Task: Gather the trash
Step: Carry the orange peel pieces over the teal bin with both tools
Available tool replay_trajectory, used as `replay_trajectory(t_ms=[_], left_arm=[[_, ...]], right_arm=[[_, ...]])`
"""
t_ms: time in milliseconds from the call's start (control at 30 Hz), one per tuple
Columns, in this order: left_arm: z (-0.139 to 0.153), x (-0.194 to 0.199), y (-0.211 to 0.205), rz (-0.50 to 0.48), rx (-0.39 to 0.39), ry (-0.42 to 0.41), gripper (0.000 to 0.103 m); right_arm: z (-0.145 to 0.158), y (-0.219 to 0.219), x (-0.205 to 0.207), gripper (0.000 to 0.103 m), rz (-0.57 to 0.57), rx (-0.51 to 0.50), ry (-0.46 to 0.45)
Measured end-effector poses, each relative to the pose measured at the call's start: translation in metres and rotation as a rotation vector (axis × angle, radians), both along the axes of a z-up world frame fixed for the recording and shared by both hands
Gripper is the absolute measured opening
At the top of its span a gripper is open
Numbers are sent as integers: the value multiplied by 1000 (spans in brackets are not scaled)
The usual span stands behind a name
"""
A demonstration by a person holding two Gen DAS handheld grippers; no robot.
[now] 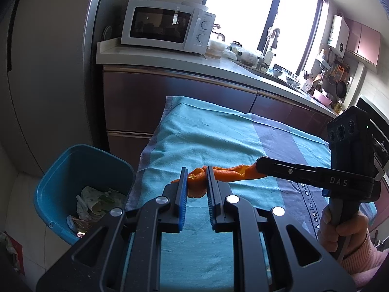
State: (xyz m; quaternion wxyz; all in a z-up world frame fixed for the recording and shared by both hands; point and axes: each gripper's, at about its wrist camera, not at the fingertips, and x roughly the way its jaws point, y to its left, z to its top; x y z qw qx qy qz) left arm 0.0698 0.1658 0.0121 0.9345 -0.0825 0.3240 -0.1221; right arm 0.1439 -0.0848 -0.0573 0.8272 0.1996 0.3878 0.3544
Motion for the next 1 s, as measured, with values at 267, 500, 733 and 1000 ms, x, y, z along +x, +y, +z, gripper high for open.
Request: replay_trajectory(t_ms=[267, 500, 733, 1000], left_arm=[[2, 2, 6, 17, 2, -5, 15], [4, 1, 11, 33, 2, -11, 15], [5, 2, 15, 44, 3, -15, 15], [4, 1, 22, 64, 2, -16, 15]], right_arm=[[2, 9, 6, 11, 20, 2, 1], [3, 16, 9, 11, 36, 1, 1], [3, 22, 10, 11, 50, -1, 0], [2, 30, 14, 11, 68, -2, 4]])
